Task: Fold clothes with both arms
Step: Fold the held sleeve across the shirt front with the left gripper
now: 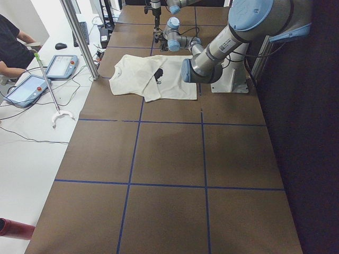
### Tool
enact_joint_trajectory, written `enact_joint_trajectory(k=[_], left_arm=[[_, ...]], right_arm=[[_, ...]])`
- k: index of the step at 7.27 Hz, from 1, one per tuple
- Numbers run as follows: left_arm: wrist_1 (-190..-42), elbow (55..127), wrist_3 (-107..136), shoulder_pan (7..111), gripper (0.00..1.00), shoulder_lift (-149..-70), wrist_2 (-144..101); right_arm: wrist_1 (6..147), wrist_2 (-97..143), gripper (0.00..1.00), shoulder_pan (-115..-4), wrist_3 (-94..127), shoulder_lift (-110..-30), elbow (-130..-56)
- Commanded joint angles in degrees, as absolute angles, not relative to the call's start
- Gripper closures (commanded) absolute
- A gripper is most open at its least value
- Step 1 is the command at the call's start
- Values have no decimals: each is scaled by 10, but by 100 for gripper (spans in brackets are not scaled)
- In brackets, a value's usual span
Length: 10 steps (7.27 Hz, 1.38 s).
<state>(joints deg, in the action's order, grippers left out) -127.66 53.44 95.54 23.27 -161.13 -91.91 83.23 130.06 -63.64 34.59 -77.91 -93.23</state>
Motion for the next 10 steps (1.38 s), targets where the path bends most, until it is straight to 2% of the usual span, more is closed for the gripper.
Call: enact_joint_trajectory(k=[1, 3, 5, 6, 8, 10], left_arm=[[-1299, 532, 937, 229, 0, -1600, -915], [-1282, 559, 926, 245, 0, -1586, -929], [-1247, 583, 899, 269, 0, -1567, -963], [-1202, 635, 862, 284, 0, -1518, -999], [-1067, 832, 741, 308, 0, -1395, -1002], [-992, 978, 656, 344, 1, -1288, -1032]], right_arm=[[831, 1302, 0, -634, 346, -771, -926], [830, 1302, 0, -626, 381, -761, -939], [748, 1300, 0, -582, 489, -759, -950], [704, 1290, 0, -542, 581, -759, -969], [701, 1239, 0, -474, 691, -769, -1043], [702, 1148, 0, -375, 770, -801, -1102]])
